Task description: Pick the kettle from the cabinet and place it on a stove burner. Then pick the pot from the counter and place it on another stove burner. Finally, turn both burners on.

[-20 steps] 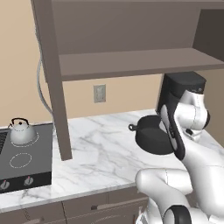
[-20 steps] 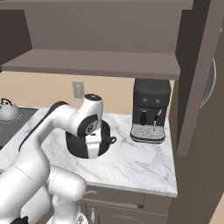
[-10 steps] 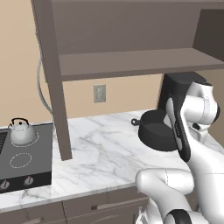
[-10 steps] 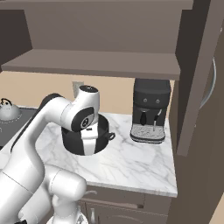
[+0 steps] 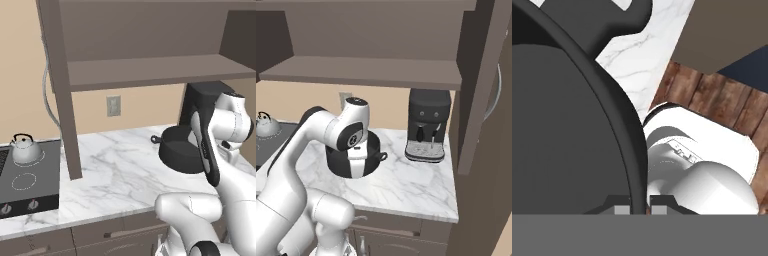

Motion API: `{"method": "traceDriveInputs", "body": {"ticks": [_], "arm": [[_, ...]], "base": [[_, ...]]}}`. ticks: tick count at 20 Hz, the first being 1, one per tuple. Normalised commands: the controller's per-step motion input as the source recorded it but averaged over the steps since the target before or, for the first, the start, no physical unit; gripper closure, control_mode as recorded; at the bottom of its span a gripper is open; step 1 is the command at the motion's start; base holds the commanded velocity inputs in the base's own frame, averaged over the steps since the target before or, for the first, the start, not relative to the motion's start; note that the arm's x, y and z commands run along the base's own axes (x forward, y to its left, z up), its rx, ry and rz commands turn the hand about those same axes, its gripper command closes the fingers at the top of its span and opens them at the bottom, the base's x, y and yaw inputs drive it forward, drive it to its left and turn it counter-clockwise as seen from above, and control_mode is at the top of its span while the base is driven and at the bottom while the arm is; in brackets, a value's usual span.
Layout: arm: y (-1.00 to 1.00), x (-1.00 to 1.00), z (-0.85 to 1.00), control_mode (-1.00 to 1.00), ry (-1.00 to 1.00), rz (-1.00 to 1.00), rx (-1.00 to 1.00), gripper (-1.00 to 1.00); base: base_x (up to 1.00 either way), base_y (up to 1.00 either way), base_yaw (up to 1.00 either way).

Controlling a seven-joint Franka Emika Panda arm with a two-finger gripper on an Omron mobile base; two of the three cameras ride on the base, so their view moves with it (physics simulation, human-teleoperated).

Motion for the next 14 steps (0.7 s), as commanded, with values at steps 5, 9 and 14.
{"method": "traceDriveInputs", "body": {"ticks": [5, 9, 14], "arm": [[0.00, 0.00, 0.00, 1.00, 0.00, 0.00, 0.00, 1.00], [0.00, 0.00, 0.00, 1.00, 0.00, 0.00, 0.00, 1.00], [0.00, 0.00, 0.00, 1.00, 0.00, 0.00, 0.00, 1.00]], "base": [[-0.58, 0.00, 0.00], [-0.53, 0.01, 0.00], [-0.50, 0.04, 0.00]]}}
